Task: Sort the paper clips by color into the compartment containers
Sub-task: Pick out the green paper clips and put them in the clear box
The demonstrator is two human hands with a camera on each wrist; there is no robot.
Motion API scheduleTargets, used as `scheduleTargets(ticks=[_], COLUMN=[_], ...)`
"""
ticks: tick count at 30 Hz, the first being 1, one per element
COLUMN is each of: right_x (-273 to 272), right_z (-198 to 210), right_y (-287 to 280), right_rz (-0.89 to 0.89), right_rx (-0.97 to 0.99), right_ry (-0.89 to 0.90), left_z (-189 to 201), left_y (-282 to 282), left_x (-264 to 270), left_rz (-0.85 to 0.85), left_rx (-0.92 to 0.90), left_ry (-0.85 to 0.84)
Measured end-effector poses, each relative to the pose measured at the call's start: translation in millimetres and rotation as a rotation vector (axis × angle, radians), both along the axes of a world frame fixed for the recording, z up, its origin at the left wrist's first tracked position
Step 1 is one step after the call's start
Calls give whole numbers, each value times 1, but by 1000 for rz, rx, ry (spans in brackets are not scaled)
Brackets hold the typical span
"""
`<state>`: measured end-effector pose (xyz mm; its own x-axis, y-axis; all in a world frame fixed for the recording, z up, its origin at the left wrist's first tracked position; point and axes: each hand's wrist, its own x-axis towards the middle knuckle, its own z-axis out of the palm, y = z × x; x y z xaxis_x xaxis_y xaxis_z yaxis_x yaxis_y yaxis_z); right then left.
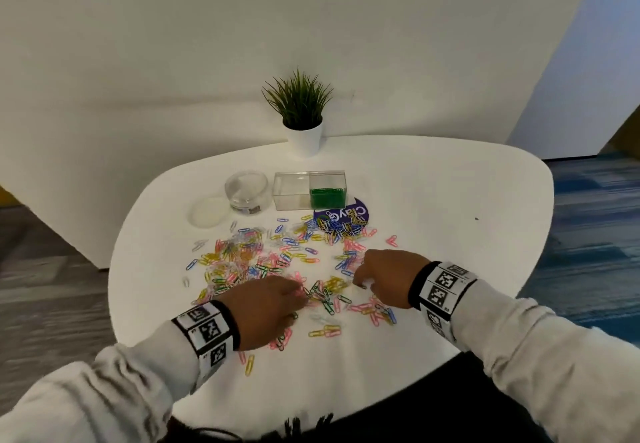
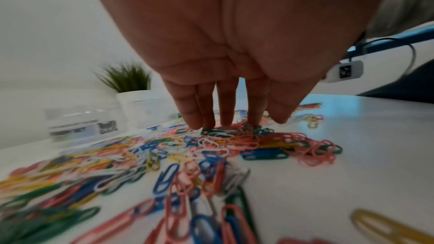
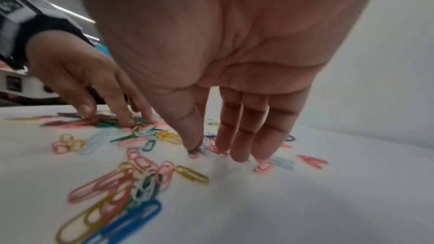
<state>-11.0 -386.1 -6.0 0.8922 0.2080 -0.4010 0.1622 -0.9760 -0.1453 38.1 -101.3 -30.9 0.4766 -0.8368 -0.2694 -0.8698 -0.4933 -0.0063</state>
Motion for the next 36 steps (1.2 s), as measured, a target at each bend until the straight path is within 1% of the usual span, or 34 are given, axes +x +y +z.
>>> scheduleTargets(ticks=[2, 4, 8, 13, 17, 20, 23, 25, 27, 29, 30, 33, 34, 36], right_x=[-1, -1, -3, -3, -2, 1, 1, 1, 0, 0, 0, 1, 1, 2], right_z=[-2, -5, -11, -15, -8, -5, -4, 0, 4, 5, 5, 3, 0, -8], right_y=[3, 10, 21, 14, 2, -3, -2, 2, 9, 19, 24, 41, 46, 52], right_rz=[11, -16, -110, -283, -357, -384, -472, -554, -604, -567, -508, -251, -193, -153], right_rx=[-37, -23, 23, 187, 309, 381, 535, 642, 707, 682, 629, 328, 228, 101], right_ry=[-82, -127, -116, -38, -61, -61, -14, -14, 2, 48, 68, 56, 37, 4], left_z=[2, 3, 4, 4, 12, 19, 22, 21, 19, 15, 13, 10, 10, 10], left_y=[3, 4, 7, 18, 25, 25, 24, 23, 22, 23, 24, 27, 28, 27], left_x=[-4, -8, -16, -21, -16, -16, -19, -21, -21, -20, -19, -18, -17, -17], left_rz=[87, 112, 141, 181, 211, 225, 224, 213, 197, 202, 217, 261, 269, 279], left_rx=[-17, -62, -107, -85, -134, -113, -118, -128, -138, -127, -119, -118, -129, -176], left_ry=[-3, -18, -21, -7, 9, 29, 49, 62, 70, 76, 71, 35, 25, 15])
